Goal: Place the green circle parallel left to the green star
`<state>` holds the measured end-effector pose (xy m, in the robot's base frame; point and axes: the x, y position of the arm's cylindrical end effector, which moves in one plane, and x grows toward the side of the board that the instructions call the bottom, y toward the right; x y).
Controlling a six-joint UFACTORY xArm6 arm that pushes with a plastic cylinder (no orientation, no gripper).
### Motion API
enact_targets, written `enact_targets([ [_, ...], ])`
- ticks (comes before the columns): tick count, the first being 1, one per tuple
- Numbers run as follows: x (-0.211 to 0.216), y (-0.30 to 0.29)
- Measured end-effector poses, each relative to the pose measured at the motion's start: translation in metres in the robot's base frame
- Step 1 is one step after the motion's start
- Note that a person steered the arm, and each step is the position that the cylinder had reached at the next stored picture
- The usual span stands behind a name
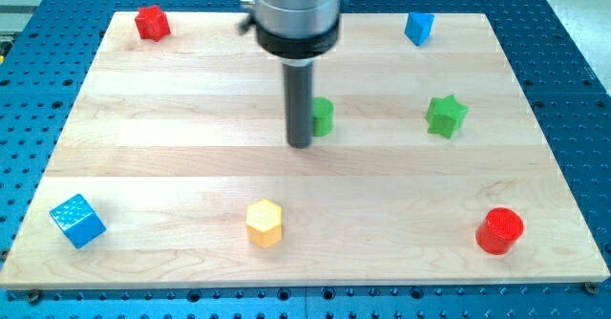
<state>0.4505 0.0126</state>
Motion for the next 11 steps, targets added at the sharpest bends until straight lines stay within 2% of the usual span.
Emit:
enact_targets([
  [1, 0.000, -0.021],
  [2, -0.022, -0.030],
  [4, -0.038, 0.064],
  [5, -0.035, 0.040],
  [6, -0.026, -0.009],
  [7, -0.007, -0.024],
  [8, 0.060, 0.012],
  [9, 0.099, 0.052],
  [11, 0.146, 0.047],
])
